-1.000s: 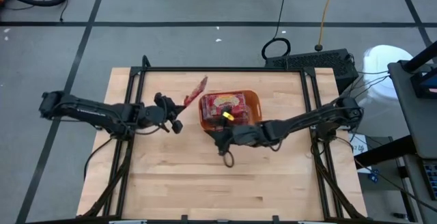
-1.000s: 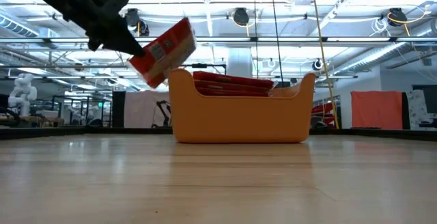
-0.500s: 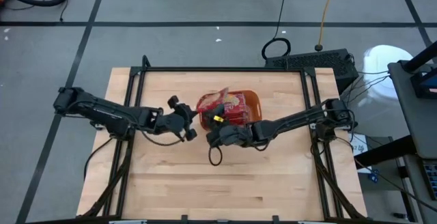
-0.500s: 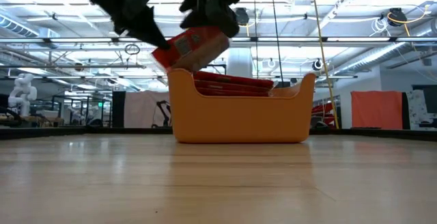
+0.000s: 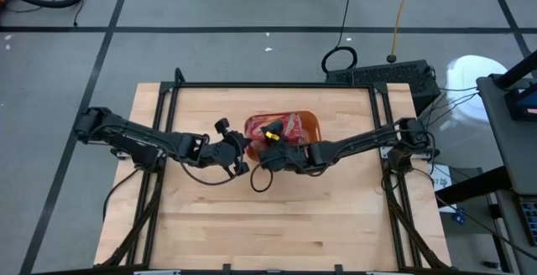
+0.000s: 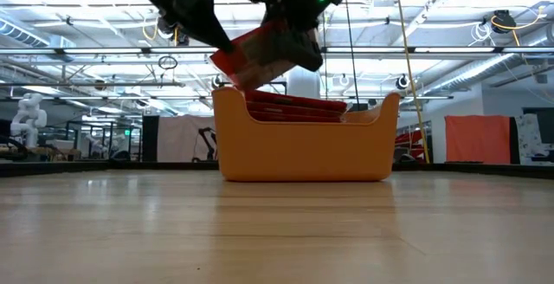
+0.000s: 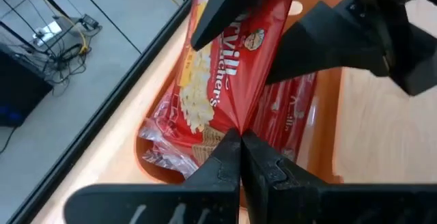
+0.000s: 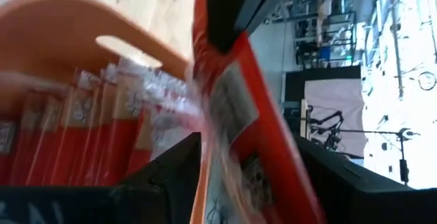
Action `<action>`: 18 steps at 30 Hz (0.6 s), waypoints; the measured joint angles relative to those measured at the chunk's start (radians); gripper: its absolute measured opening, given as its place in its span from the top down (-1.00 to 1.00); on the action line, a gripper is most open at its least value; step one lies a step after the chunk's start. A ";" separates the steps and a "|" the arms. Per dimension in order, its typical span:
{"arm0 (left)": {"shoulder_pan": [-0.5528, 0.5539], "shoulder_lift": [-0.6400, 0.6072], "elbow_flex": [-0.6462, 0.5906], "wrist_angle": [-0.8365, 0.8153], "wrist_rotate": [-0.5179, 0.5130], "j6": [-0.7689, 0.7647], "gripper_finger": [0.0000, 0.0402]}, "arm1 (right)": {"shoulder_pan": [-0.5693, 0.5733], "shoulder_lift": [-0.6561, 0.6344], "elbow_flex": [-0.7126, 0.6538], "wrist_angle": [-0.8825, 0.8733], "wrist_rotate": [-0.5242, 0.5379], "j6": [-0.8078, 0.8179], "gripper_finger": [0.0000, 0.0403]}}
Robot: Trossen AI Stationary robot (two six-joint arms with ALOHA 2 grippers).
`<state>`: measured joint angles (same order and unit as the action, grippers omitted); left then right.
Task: Sort popcorn bags into baskets
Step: Put the red popcorn bag into the orange bin
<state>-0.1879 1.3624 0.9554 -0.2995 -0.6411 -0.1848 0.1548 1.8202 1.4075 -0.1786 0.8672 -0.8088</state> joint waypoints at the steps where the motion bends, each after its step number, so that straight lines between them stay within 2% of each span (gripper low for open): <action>1: 0.000 0.000 0.000 -0.005 -0.002 0.000 1.00 | -0.004 0.000 0.000 -0.016 -0.004 0.012 0.03; 5: -0.004 0.000 0.000 -0.006 -0.014 0.003 1.00 | -0.013 0.000 0.000 -0.061 -0.005 0.053 0.14; 15: -0.004 0.000 0.000 -0.001 -0.009 0.004 0.91 | -0.014 0.000 0.000 -0.069 -0.008 0.067 0.63; 18: -0.010 0.000 0.000 0.007 0.013 0.050 0.90 | -0.014 0.000 0.000 -0.072 -0.008 0.066 0.74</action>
<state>-0.1978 1.3621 0.9554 -0.2926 -0.6281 -0.1347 0.1406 1.8202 1.4071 -0.2503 0.8591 -0.7425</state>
